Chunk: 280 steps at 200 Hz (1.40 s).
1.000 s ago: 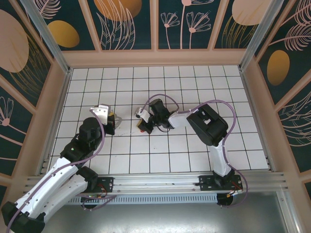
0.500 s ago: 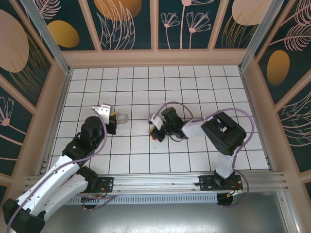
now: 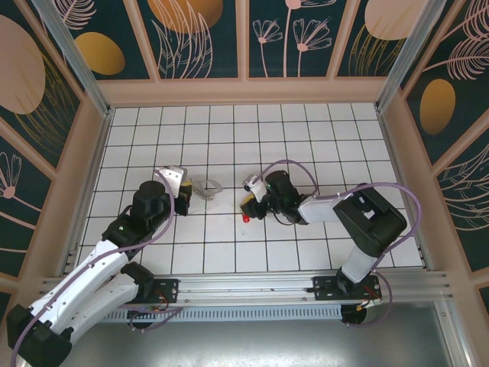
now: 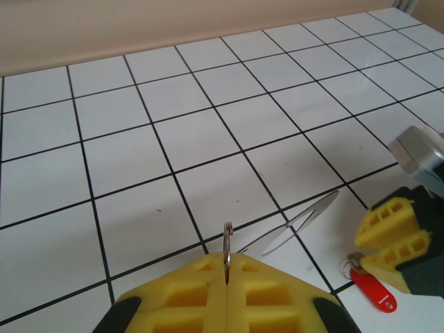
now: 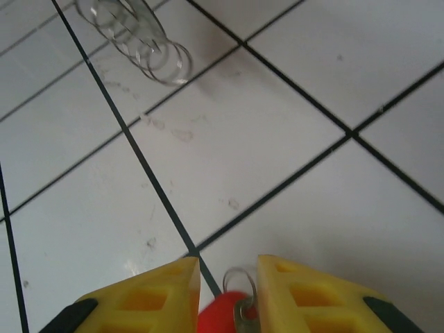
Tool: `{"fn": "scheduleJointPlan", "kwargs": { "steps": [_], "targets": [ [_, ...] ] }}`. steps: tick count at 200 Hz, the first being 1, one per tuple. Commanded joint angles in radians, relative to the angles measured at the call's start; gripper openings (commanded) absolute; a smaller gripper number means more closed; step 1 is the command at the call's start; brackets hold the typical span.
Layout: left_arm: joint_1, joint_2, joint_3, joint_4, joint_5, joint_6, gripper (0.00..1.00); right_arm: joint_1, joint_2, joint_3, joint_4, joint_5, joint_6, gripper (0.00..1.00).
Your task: Put the keys on the keyring
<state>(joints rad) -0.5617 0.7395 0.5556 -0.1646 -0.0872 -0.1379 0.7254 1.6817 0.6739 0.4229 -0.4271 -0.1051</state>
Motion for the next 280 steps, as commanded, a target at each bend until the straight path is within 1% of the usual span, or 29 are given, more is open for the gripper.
{"fn": "scheduleJointPlan", "kwargs": {
  "steps": [1,19,60,96,134,166,219,253,280],
  "targets": [
    [0.007,-0.032,0.026,-0.004,0.052,0.012,0.00,-0.006,0.012,0.071,-0.076,-0.072,-0.062,0.26],
    [0.006,-0.044,0.023,-0.012,0.061,0.000,0.00,-0.004,0.042,0.116,-0.140,-0.120,-0.102,0.24],
    [0.006,-0.046,0.017,0.003,0.069,-0.009,0.00,-0.022,0.066,0.162,-0.262,-0.111,-0.152,0.24],
    [0.007,-0.045,0.015,0.008,0.069,-0.005,0.00,-0.031,0.121,0.226,-0.368,-0.098,-0.173,0.23],
    [0.007,-0.050,0.015,0.018,0.068,0.000,0.00,-0.033,0.137,0.258,-0.405,-0.096,-0.189,0.21],
    [0.006,-0.051,0.013,0.028,0.078,0.000,0.00,-0.032,0.173,0.313,-0.473,-0.080,-0.222,0.20],
    [0.007,-0.063,0.014,0.029,0.075,0.000,0.00,-0.032,0.206,0.332,-0.517,-0.091,-0.236,0.19],
    [0.006,-0.061,0.015,0.032,0.078,0.004,0.00,-0.031,0.201,0.328,-0.532,-0.108,-0.237,0.19],
    [0.007,-0.061,0.015,0.036,0.080,0.004,0.00,-0.031,0.196,0.321,-0.545,-0.101,-0.237,0.16]
  ]
}}
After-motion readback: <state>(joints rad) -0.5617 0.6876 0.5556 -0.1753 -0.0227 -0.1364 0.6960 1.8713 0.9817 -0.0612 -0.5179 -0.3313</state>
